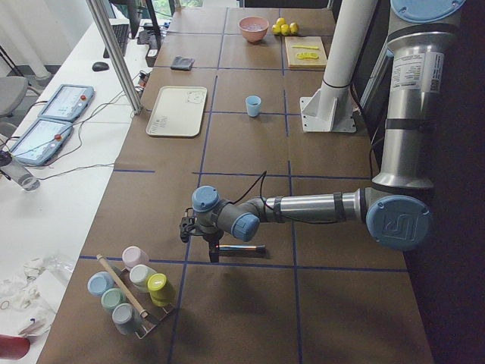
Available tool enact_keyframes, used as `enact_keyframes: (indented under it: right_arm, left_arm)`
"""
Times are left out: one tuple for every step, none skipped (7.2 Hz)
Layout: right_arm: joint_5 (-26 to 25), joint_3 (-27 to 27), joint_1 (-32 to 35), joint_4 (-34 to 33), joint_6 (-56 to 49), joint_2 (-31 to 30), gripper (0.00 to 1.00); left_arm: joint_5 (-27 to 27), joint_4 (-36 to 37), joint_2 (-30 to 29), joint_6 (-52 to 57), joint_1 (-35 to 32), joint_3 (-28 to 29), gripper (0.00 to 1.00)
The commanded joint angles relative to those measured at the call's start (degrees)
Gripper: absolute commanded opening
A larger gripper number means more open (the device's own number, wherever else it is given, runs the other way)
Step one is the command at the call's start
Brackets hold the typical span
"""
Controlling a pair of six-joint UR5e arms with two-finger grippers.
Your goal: Mash ice and strawberries in cup
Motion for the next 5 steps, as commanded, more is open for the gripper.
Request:
enact_keyframes:
  right_arm:
    - [0.0, 0.0, 0.0, 0.0, -0.1, 0.0, 0.99]
    - [0.0, 0.0, 0.0, 0.0, -0.2, -0.1, 0.99]
    - [0.0, 0.0, 0.0, 0.0, -0.1, -0.2, 0.99]
    - [-0.1, 0.0, 0.0, 0.0, -0.1, -0.1, 0.99]
    - [-0.1, 0.0, 0.0, 0.0, -0.1, 0.0, 0.99]
  left_arm:
    - [-1.7, -0.7, 0.0, 0.0, 1.2, 0.0, 1.0]
    - [-1.8, -1.2, 0.1, 0.0, 1.2, 0.1, 1.0]
    - [-1.8, -1.2, 0.1, 0.0, 1.2, 0.1, 1.0]
    - [-1.8, -1.2, 0.2, 0.1, 1.2, 0.2, 0.99]
    - [-1.8, -1.2, 0.2, 0.1, 1.3, 0.3, 0.95]
